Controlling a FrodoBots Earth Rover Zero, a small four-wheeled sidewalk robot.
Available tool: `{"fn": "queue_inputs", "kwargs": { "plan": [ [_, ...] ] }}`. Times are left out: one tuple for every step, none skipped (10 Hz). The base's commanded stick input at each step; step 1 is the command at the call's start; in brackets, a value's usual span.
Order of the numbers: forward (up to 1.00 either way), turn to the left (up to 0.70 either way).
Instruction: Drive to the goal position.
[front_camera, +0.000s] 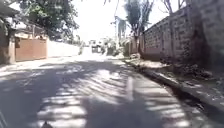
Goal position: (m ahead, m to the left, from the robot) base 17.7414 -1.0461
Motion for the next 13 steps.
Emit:
{"fn": "queue_inputs", "kwargs": {
  "plan": [
    [1.00,0.00],
    [1.00,0.00],
    [1.00,0.00],
    [1.00,0.00],
    [1.00,0.00],
    [1.00,0.00],
    [1.00,0.00],
    [1.00,0.00],
    [1.00,0.00],
    [1.00,0.00],
    [1.00,0.00],
    [1.00,0.00],
    [1.00,0.00]
  ]
}}
